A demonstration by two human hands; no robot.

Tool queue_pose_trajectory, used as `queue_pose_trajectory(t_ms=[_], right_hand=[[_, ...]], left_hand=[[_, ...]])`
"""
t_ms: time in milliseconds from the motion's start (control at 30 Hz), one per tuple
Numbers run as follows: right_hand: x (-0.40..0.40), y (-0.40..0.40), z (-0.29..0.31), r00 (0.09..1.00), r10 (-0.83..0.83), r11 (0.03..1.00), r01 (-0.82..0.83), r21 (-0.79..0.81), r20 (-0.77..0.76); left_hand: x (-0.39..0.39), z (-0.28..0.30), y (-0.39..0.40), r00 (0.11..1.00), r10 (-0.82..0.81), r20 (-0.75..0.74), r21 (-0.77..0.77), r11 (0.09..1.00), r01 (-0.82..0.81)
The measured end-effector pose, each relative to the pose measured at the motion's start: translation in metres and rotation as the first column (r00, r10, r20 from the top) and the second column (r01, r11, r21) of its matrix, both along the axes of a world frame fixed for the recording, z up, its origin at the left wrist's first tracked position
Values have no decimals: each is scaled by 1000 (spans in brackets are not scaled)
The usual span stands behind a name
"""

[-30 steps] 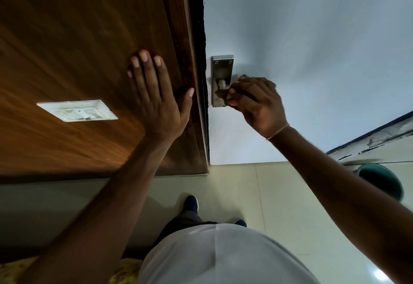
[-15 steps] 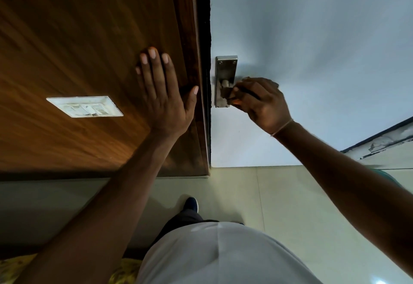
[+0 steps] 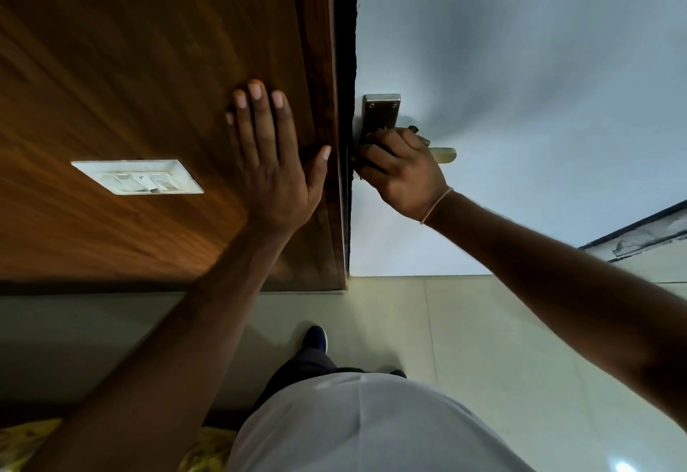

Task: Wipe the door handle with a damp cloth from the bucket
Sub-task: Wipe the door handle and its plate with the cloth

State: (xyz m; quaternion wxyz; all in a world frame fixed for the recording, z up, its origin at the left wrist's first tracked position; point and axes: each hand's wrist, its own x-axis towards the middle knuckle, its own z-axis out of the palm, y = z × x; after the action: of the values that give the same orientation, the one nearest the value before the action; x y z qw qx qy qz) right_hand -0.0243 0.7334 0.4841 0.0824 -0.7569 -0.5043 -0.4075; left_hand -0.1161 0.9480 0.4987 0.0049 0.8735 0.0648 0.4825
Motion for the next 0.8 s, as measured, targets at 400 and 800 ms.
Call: queue_pose_trajectory(t_ms=[400, 800], right_hand=[[3, -63, 1, 964, -140, 986, 157, 57, -227], [-6, -24, 19, 896, -98, 988, 141, 68, -433]], left_hand=[[0, 1, -1, 999, 27, -18, 11, 1000, -27], [3, 0, -5, 999, 37, -10, -12, 999, -37]])
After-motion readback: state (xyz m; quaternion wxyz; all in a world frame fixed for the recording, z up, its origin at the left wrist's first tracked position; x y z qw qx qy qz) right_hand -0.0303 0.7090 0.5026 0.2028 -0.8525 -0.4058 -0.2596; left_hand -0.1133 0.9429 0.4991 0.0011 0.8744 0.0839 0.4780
